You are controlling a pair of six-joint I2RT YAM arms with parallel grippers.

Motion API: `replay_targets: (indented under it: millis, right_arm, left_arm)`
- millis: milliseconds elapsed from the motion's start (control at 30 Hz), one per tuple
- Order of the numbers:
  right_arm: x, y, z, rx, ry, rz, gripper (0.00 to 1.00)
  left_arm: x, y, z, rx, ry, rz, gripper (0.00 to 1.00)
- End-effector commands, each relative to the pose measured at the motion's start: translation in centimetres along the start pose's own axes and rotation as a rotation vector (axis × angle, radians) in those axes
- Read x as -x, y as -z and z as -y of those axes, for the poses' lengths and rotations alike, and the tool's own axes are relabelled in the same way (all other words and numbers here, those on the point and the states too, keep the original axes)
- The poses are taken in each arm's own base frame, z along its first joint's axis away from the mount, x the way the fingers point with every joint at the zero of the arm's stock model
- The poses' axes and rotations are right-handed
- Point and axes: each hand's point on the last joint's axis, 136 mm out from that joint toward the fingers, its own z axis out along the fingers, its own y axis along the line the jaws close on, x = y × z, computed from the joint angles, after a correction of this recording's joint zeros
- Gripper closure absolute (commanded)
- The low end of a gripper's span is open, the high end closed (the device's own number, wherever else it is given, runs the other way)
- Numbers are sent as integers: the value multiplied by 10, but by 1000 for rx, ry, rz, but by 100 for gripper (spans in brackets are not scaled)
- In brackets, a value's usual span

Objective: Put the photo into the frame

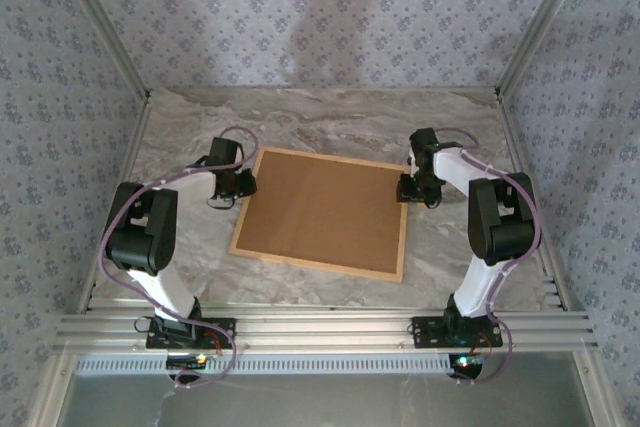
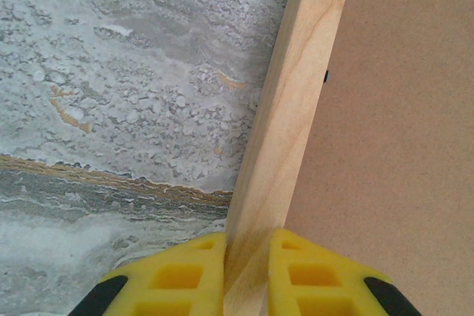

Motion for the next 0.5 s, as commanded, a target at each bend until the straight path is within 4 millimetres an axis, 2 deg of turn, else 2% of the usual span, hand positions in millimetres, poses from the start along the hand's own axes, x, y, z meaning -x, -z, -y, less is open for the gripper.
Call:
replay_targets:
  millis: [0, 467]
  right_arm:
    - [-8, -17, -10, 29, 3, -43, 54]
    - [-13, -32, -26, 30, 38, -69, 53]
  left_arm:
    - [-49, -21, -27, 89, 22, -164, 82]
    - [-49, -20, -26, 83, 18, -162, 83]
